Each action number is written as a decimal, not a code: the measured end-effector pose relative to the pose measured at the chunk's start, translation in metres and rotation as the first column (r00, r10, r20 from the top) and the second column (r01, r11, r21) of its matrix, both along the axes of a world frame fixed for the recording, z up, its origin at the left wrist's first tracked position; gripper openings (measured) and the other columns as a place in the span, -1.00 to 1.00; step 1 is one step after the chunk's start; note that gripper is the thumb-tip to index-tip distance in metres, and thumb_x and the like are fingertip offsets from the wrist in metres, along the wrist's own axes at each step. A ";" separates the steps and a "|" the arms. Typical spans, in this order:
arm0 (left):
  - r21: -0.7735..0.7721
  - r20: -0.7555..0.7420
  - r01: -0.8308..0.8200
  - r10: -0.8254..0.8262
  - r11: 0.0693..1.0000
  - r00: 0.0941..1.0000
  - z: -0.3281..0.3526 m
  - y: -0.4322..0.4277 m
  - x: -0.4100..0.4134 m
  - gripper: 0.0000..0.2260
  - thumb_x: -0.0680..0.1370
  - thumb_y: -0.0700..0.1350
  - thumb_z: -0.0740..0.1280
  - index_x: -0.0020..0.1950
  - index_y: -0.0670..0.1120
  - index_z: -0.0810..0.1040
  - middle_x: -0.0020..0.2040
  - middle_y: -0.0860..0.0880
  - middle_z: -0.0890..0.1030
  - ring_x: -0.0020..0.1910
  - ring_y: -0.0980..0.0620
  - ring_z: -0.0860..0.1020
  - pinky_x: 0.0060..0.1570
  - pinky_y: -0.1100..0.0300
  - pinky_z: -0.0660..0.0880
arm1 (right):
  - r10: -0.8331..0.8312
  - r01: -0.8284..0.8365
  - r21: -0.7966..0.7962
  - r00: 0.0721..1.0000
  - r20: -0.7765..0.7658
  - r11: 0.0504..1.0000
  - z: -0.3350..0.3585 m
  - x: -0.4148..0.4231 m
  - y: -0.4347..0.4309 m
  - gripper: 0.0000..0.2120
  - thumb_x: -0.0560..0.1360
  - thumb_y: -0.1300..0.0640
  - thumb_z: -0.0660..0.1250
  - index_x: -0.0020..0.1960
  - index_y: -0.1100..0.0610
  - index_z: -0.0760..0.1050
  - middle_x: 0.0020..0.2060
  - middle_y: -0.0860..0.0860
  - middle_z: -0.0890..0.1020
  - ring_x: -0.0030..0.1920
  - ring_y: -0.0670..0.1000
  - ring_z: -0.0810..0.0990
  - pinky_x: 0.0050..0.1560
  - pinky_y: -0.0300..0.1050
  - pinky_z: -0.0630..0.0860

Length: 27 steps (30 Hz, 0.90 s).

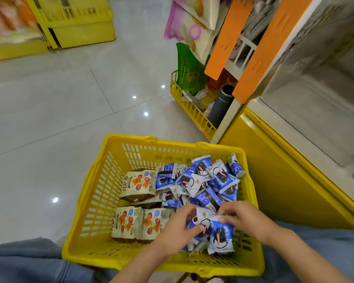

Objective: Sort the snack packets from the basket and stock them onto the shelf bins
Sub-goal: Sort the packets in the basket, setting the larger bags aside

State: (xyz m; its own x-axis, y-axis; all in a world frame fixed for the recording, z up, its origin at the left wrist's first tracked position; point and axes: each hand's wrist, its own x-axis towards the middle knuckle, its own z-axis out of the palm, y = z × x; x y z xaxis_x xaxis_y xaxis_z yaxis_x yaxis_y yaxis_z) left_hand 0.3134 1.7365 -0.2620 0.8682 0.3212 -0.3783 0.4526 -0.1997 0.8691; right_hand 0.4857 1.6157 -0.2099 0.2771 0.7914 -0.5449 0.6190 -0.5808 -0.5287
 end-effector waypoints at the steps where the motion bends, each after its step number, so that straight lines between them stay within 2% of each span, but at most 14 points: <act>1: 0.039 -0.022 0.047 -0.046 0.998 0.999 -0.002 -0.010 0.001 -0.76 0.53 -0.05 0.33 0.03 0.24 0.33 -0.08 0.23 0.43 -0.13 0.44 0.42 -0.13 0.59 0.30 | 0.033 -0.031 -0.052 0.999 0.034 0.998 -0.002 0.001 -0.010 -0.88 0.51 0.08 0.33 -0.19 -0.07 0.49 -0.32 -0.11 0.56 -0.33 -0.20 0.46 -0.29 -0.31 0.35; 3: 0.162 -0.106 0.177 -0.162 0.971 0.981 -0.005 -0.025 0.002 -0.75 0.56 -0.05 0.29 0.22 0.09 0.37 0.07 0.07 0.50 -0.01 0.26 0.45 0.04 0.44 0.37 | 0.151 -0.125 -0.184 0.980 0.132 0.975 -0.008 -0.001 -0.025 -0.95 0.53 0.12 0.30 -0.08 0.01 0.52 -0.23 -0.10 0.56 -0.23 -0.14 0.48 -0.23 -0.24 0.35; 5: 0.288 -0.213 0.355 -0.302 0.890 0.929 -0.006 -0.034 0.003 -0.65 0.59 -0.07 0.23 0.37 -0.02 0.34 0.24 -0.06 0.44 0.21 0.00 0.42 0.26 0.12 0.36 | 0.224 -0.168 -0.273 0.956 0.189 0.947 -0.012 -0.008 -0.032 -0.85 0.54 0.13 0.25 0.09 0.07 0.52 -0.05 0.00 0.60 -0.03 -0.02 0.53 -0.09 -0.17 0.40; 8: 0.376 -0.225 0.432 -0.372 0.820 0.901 0.007 -0.035 -0.003 -0.67 0.61 -0.06 0.15 0.38 -0.07 0.36 0.22 -0.11 0.41 0.23 -0.10 0.40 0.24 0.02 0.36 | 0.112 -0.067 -0.212 0.971 0.211 0.975 -0.004 -0.018 -0.029 -0.75 0.55 0.15 0.24 0.22 0.03 0.45 0.14 0.00 0.58 0.13 0.01 0.53 0.10 -0.08 0.49; 10: 0.425 -0.159 0.334 -0.294 0.841 0.943 0.019 -0.024 -0.014 -0.65 0.62 -0.04 0.13 0.41 -0.02 0.32 0.24 -0.02 0.39 0.22 -0.02 0.40 0.23 0.12 0.35 | 0.018 0.001 -0.073 0.967 0.255 0.997 0.005 -0.025 -0.025 -0.71 0.56 0.10 0.25 0.28 -0.01 0.40 0.21 -0.05 0.53 0.18 -0.04 0.52 0.14 -0.11 0.48; 12: 0.472 -0.035 0.135 -0.134 0.871 0.990 0.033 -0.003 -0.029 -0.66 0.63 -0.03 0.12 0.41 0.06 0.30 0.26 0.07 0.36 0.21 0.08 0.40 0.23 0.22 0.34 | -0.054 0.035 0.073 0.957 0.285 0.997 0.013 -0.033 -0.022 -0.67 0.58 0.04 0.21 0.33 -0.04 0.34 0.28 -0.10 0.47 0.23 -0.09 0.48 0.19 -0.17 0.45; 14: 0.507 0.083 -0.074 0.036 0.859 0.996 0.047 0.025 -0.044 -0.69 0.62 -0.05 0.13 0.37 0.09 0.33 0.26 0.12 0.35 0.21 0.15 0.39 0.25 0.23 0.37 | -0.085 0.034 0.177 0.954 0.288 0.984 0.017 -0.041 -0.014 -0.67 0.59 0.04 0.18 0.36 -0.04 0.31 0.30 -0.11 0.43 0.25 -0.11 0.45 0.22 -0.19 0.42; 17: 0.620 0.197 -0.333 0.270 0.710 0.943 0.056 0.074 -0.066 -0.73 0.60 -0.12 0.19 0.30 -0.02 0.43 0.18 0.08 0.41 0.17 0.12 0.39 0.19 0.24 0.35 | -0.059 -0.016 0.249 0.954 0.293 0.968 0.014 -0.050 0.008 -0.67 0.61 0.06 0.14 0.37 -0.04 0.28 0.32 -0.11 0.39 0.24 -0.11 0.44 0.22 -0.22 0.39; 19: 0.696 0.213 -0.432 0.410 0.573 0.887 0.052 0.107 -0.082 -0.73 0.57 -0.20 0.24 0.28 -0.15 0.46 0.16 -0.10 0.47 0.15 -0.09 0.45 0.15 0.08 0.35 | -0.023 -0.060 0.279 0.958 0.287 0.958 0.008 -0.057 0.031 -0.65 0.61 0.08 0.13 0.39 -0.01 0.26 0.34 -0.09 0.37 0.25 -0.09 0.43 0.19 -0.26 0.35; 21: 0.733 0.136 -0.453 0.544 0.507 0.828 0.041 0.133 -0.100 -0.67 0.55 -0.21 0.28 0.30 -0.23 0.43 0.18 -0.23 0.48 0.16 -0.24 0.44 0.15 -0.09 0.35 | 0.018 -0.096 0.288 0.965 0.263 0.953 0.000 -0.063 0.056 -0.64 0.62 0.10 0.12 0.41 0.02 0.25 0.35 -0.05 0.36 0.29 -0.06 0.40 0.22 -0.23 0.33; 22: 0.727 0.068 -0.446 0.592 0.522 0.803 0.033 0.143 -0.107 -0.65 0.56 -0.19 0.27 0.33 -0.25 0.40 0.20 -0.26 0.46 0.19 -0.27 0.42 0.16 -0.11 0.33 | 0.035 -0.108 0.286 0.968 0.249 0.952 -0.006 -0.065 0.069 -0.63 0.62 0.10 0.12 0.42 0.04 0.23 0.37 -0.03 0.35 0.32 -0.04 0.38 0.26 -0.20 0.32; 24: 0.636 -0.058 -0.447 0.617 0.629 0.785 0.018 0.155 -0.114 -0.66 0.59 -0.12 0.21 0.32 -0.25 0.38 0.21 -0.27 0.47 0.21 -0.26 0.42 0.17 -0.08 0.34 | 0.066 -0.132 0.266 0.968 0.241 0.955 -0.018 -0.063 0.096 -0.60 0.63 0.10 0.11 0.45 0.09 0.20 0.39 0.01 0.32 0.36 -0.02 0.32 0.31 -0.19 0.26; 26: 0.498 -0.113 -0.488 0.611 0.717 0.783 0.007 0.158 -0.112 -0.74 0.62 -0.08 0.13 0.19 -0.24 0.39 0.09 -0.25 0.54 0.10 -0.24 0.50 0.06 -0.02 0.40 | 0.085 -0.141 0.227 0.968 0.238 0.964 -0.032 -0.056 0.121 -0.58 0.63 0.11 0.11 0.46 0.11 0.17 0.40 0.03 0.30 0.36 0.01 0.32 0.31 -0.18 0.25; 27: 0.459 -0.116 -0.515 0.623 0.724 0.774 0.003 0.159 -0.111 -0.77 0.63 -0.06 0.12 0.12 -0.21 0.38 0.01 -0.24 0.57 0.02 -0.23 0.54 -0.02 -0.02 0.43 | 0.087 -0.134 0.198 0.969 0.230 0.971 -0.040 -0.052 0.133 -0.58 0.62 0.12 0.12 0.46 0.11 0.17 0.41 0.04 0.30 0.35 0.03 0.33 0.29 -0.15 0.27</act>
State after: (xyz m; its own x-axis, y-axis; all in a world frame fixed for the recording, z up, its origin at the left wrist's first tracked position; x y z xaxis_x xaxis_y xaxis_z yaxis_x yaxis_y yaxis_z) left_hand 0.2027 1.8955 -0.2593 0.3664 0.8853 -0.2863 0.7742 -0.1194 0.6216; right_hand 0.4337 1.7492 -0.2498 0.2752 0.9137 -0.2989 0.7868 -0.3928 -0.4762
